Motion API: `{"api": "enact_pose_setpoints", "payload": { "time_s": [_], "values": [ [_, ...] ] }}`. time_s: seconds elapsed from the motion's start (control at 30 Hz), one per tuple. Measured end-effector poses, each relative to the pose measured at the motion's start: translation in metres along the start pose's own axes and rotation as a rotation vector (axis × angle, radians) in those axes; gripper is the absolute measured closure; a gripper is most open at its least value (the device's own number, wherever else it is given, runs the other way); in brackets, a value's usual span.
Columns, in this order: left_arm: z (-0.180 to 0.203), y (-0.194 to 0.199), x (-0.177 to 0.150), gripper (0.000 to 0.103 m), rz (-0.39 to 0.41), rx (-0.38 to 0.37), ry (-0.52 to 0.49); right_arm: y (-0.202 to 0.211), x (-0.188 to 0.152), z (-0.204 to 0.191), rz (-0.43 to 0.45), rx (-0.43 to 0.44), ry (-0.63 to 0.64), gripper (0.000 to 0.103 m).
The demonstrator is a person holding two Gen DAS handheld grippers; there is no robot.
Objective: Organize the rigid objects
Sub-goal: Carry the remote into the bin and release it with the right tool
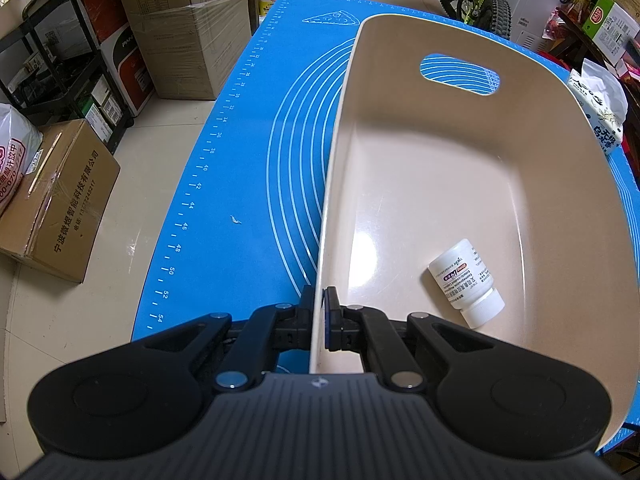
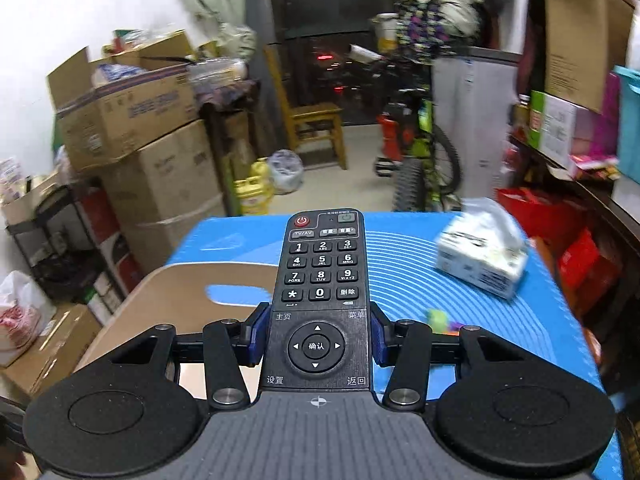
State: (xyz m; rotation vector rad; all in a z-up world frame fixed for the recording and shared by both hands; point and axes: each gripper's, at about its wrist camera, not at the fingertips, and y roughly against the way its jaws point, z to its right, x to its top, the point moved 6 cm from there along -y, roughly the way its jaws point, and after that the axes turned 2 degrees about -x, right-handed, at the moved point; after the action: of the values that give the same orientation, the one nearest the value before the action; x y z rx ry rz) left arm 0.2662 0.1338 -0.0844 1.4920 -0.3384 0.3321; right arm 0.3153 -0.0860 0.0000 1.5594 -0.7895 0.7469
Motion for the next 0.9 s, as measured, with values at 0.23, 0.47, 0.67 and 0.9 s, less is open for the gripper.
{"api": "enact_pose_setpoints", "payload": {
  "time_s": [0.23, 0.47, 0.67, 0.9],
  "values": [
    [0.0, 0.0, 0.0, 0.097, 0.0, 0.001, 0.0, -0.024, -0.005, -0.051, -0.066, 0.044, 0.103, 0.049],
    [0.0, 0.0, 0.0, 0.098, -0.001, 0.001, -0.001, -0.055, -0.026, -0.085, -0.169, 0.038, 0.21, 0.049],
    [0.0, 0.0, 0.0, 0.098, -0.001, 0.0, -0.001, -0.081, -0.052, -0.099, -0.299, 0.02, 0.287, 0.049],
    [0.0, 0.0, 0.0, 0.097, 0.003, -0.003, -0.001, -0.1, -0.074, -0.098, -0.462, 0.005, 0.303, 0.049]
  ]
}}
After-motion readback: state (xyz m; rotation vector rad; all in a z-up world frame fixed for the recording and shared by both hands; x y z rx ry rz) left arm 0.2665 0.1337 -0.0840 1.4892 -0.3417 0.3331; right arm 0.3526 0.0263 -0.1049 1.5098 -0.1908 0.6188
